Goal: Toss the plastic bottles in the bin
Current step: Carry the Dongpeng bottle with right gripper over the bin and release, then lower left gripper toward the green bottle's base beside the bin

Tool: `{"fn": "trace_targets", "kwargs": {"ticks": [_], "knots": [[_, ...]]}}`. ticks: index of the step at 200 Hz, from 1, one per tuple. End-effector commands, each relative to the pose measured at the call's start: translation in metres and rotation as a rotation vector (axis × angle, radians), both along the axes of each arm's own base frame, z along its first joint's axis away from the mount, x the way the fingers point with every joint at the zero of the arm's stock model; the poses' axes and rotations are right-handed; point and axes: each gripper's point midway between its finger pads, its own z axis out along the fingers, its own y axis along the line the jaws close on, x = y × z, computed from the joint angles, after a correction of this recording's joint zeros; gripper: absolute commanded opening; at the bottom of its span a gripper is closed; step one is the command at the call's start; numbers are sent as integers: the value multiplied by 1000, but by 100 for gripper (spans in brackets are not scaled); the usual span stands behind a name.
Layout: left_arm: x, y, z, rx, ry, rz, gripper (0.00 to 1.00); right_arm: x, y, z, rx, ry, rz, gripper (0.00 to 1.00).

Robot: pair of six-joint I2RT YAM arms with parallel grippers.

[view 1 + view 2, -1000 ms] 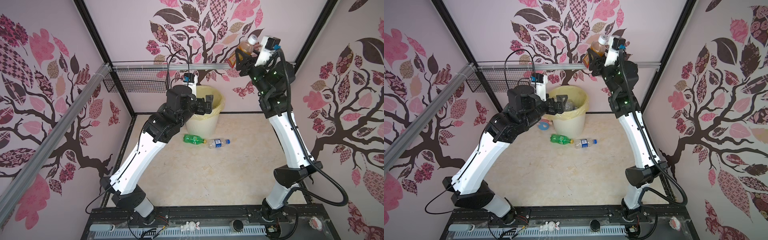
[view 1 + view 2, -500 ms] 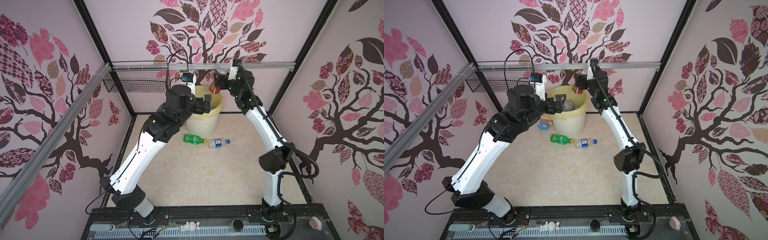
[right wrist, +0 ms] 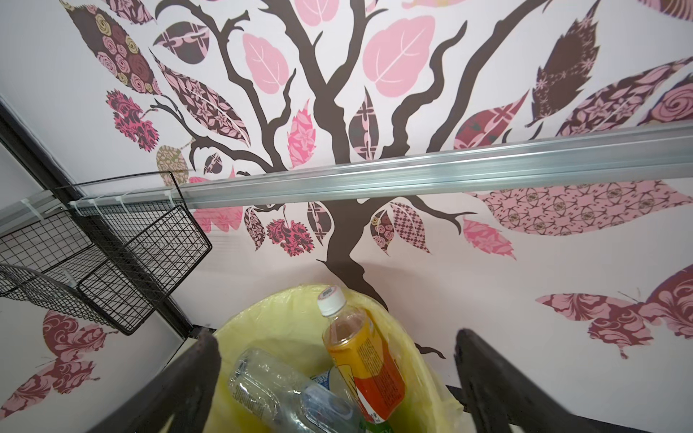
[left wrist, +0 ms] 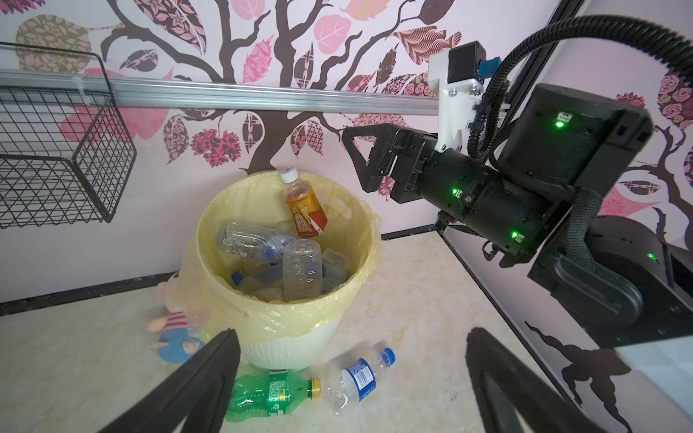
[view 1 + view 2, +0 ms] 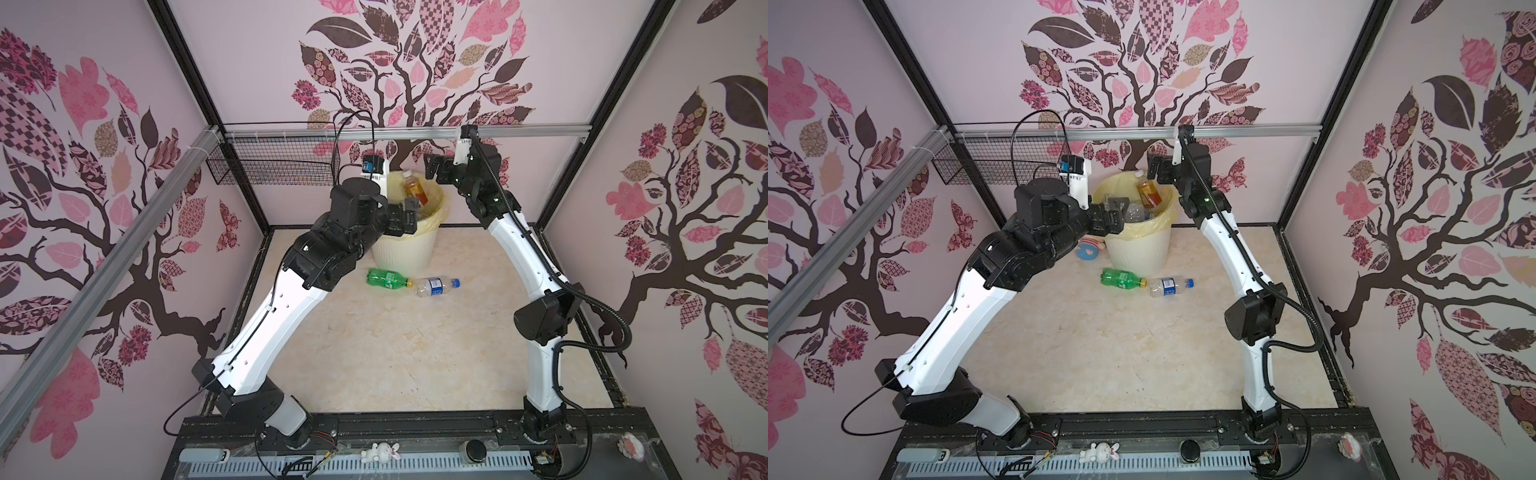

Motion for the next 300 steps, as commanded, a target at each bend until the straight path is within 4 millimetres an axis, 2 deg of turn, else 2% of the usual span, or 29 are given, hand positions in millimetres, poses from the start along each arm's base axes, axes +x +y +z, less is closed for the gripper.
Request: {"fn": "trace_targets", "kwargs": {"ticks": [1,57,104,108,145,147,173,207,212,213,214,215,221,246,273,300], "knots": [[-3,8,6,-38,-10,21,97,-31,-11,51,41,-73,-3,100],[-5,11,3,-57,2,35,97,-39,-12,46,35,-43,6,100],[-5,12,-4,-89,30,48,97,-55,-16,45,33,-16,9,100],[-2,9,-18,-73,55,51,97,-56,-17,44,33,-11,8,100],[1,7,-41,-96,117,74,97,-73,-25,33,50,64,-5,100],[2,7,-43,-96,120,76,97,-73,-25,25,45,84,-7,100],[5,9,-63,-119,174,111,97,-92,-29,2,40,159,-6,100],[13,15,-107,-237,315,151,97,-128,-35,-32,62,240,7,100],[15,18,-115,-257,338,166,97,-134,-34,-36,66,249,15,100],[14,19,-116,-260,341,170,97,-137,-35,-31,71,238,17,100],[15,19,-118,-259,345,172,97,-136,-34,-39,66,252,17,100],[15,19,-119,-263,350,175,97,-139,-35,-34,71,242,19,100],[16,23,-129,-278,377,198,97,-146,-35,-38,76,251,25,100],[17,36,-165,-327,478,282,97,-170,-37,-65,91,322,56,100],[19,50,-211,-440,612,382,97,-195,-38,-77,87,373,78,100],[17,60,-263,-522,756,473,97,-218,-18,-105,61,449,137,100]]}}
